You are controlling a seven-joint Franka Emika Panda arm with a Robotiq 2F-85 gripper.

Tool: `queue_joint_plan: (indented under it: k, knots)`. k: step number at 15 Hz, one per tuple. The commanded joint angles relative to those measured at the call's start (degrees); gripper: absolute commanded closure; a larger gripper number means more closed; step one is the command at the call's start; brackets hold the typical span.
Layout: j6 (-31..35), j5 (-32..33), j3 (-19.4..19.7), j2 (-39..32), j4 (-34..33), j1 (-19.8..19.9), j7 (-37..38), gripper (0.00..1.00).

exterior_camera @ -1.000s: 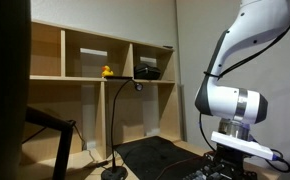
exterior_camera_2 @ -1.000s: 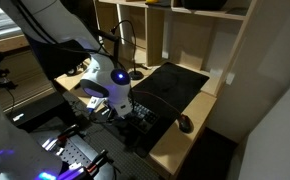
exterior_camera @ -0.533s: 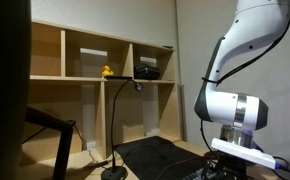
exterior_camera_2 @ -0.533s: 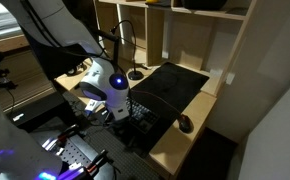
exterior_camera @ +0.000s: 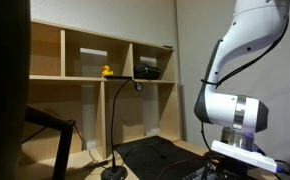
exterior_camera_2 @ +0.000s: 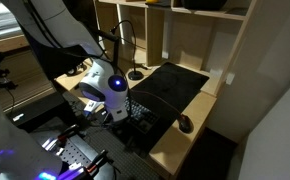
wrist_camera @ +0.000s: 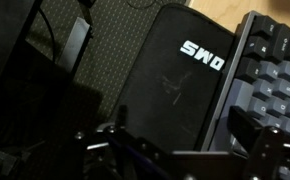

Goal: Move the keyboard slightly forward

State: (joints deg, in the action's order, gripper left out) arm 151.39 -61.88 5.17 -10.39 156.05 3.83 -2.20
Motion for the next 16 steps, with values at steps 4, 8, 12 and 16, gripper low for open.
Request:
queue_joint_plan:
  k: [4, 8, 12, 16]
  knots:
    - [0.0, -1.8, -0.3, 0.5, 0.4, -0.1, -0.6, 0.0]
    - [0.0, -1.8, -0.3, 0.5, 0.3, -0.1, -0.6, 0.0]
    - [-4.8, 9.4, 4.2, -10.9, -16.8, 5.0, 3.8, 0.0]
    - [-16.5, 15.8, 5.8, -17.4, -30.0, 9.7, 7.8, 0.0]
